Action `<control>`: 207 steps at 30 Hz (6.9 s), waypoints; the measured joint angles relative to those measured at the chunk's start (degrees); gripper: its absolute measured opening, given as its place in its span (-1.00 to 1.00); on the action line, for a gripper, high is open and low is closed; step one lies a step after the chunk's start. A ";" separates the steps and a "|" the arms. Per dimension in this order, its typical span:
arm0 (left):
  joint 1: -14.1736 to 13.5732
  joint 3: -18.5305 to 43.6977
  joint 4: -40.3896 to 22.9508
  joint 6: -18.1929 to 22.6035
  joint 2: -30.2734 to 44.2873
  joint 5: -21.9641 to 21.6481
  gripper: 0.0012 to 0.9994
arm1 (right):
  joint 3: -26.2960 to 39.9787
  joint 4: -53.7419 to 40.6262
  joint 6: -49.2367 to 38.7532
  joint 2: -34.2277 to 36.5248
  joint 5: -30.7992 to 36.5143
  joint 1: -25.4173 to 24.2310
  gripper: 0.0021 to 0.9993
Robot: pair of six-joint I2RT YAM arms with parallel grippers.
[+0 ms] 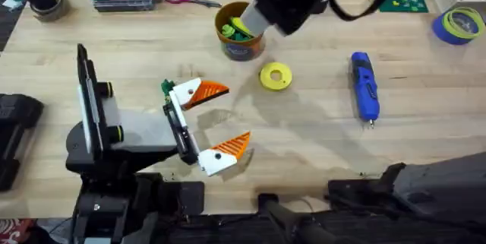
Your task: Pick up the gripper from the table and insert it into the empty holder that is missing its gripper. Then pick up a screw, insert it into the mounting hole, and use the screwdriver to tighten it. Finally, clean up the table by picking up the vegetable and placing it into the bucket.
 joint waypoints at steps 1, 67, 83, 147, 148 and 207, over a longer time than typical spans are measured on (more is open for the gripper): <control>0.00 0.00 0.00 0.01 0.00 0.00 0.97 | 0.06 0.20 -0.42 0.35 -0.02 0.70 -0.99; 0.00 0.00 0.00 0.01 0.00 0.00 0.97 | 0.08 6.00 -13.73 7.15 -0.26 16.12 -0.99; 0.00 0.00 0.00 0.01 0.00 0.00 0.97 | 0.08 5.27 -14.13 7.15 -0.26 17.05 -0.99; 0.00 0.00 0.00 0.02 0.00 0.00 0.97 | 0.08 5.91 -14.14 11.25 -0.24 17.26 -0.99; 0.00 0.00 0.00 0.01 -0.01 0.00 0.97 | 0.08 5.91 -14.14 11.25 -0.24 17.26 -0.99; 0.00 0.00 -0.04 -0.31 0.00 0.15 0.97 | 0.08 5.39 -14.14 13.90 -0.24 17.26 -0.99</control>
